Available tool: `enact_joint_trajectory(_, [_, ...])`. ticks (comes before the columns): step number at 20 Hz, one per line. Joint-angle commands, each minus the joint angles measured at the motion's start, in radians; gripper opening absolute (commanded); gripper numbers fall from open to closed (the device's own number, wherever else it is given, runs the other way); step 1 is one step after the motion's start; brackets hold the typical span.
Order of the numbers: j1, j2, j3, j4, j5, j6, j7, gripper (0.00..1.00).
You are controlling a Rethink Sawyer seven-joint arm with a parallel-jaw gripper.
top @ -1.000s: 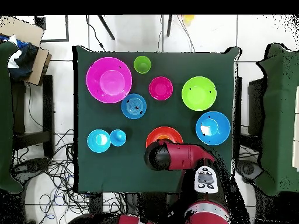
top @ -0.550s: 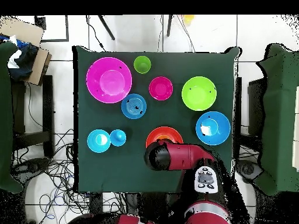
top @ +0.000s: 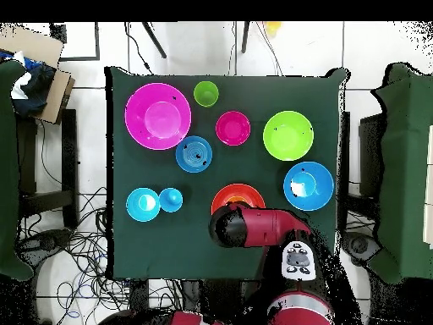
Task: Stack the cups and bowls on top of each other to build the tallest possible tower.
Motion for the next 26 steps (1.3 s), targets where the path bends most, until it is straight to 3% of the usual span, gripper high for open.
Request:
enact_joint_trajectory(1, [0.004,0.035,0.075,-0.049,-0.033,-0.034,0.048,0.00])
enact_joint_trajectory(26, [0.006,0.026,0.072,-0.050,-0.030,-0.011,0.043,0.00])
